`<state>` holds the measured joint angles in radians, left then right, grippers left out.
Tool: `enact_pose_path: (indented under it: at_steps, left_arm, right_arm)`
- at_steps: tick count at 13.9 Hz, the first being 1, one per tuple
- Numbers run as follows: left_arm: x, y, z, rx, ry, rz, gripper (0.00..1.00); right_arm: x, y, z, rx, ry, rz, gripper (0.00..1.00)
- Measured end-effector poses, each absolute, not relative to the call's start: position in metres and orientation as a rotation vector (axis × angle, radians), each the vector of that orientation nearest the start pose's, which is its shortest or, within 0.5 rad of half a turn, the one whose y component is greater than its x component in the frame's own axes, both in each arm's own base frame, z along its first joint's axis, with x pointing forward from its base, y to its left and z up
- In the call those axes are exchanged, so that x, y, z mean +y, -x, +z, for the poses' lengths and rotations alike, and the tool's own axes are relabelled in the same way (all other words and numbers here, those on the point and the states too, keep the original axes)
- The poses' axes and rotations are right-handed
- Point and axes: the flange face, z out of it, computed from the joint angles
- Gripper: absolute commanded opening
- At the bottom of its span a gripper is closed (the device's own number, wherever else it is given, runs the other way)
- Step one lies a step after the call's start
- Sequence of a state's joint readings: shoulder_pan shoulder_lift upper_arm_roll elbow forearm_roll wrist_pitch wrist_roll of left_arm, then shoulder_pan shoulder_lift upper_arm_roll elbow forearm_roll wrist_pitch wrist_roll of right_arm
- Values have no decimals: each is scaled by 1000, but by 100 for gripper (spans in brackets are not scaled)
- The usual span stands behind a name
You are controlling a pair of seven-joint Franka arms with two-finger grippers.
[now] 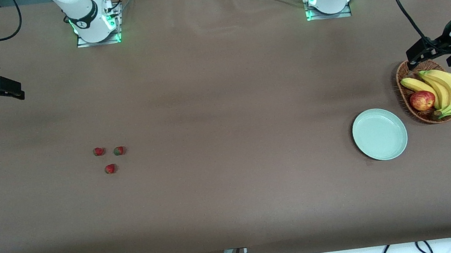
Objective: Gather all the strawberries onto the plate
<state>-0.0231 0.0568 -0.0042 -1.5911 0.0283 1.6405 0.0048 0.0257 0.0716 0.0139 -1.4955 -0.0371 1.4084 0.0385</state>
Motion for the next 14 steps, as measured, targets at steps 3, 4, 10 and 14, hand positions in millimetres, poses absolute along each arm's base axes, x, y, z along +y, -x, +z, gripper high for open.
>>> enact_pose_path:
  at_steps: [3,4,10,14]
  left_arm:
    - [-13,-577,589,53,3113,12,100]
    - [-13,-576,589,53,3113,12,100]
    - [-13,-576,589,53,3113,16,100]
    - [-13,-576,589,53,3113,18,100]
  right_arm:
    - [17,-558,607,3,3174,250,100]
    - [17,-558,607,4,3174,249,100]
    - [17,-582,579,3,3174,229,100]
    - [25,-617,509,-21,3168,285,100]
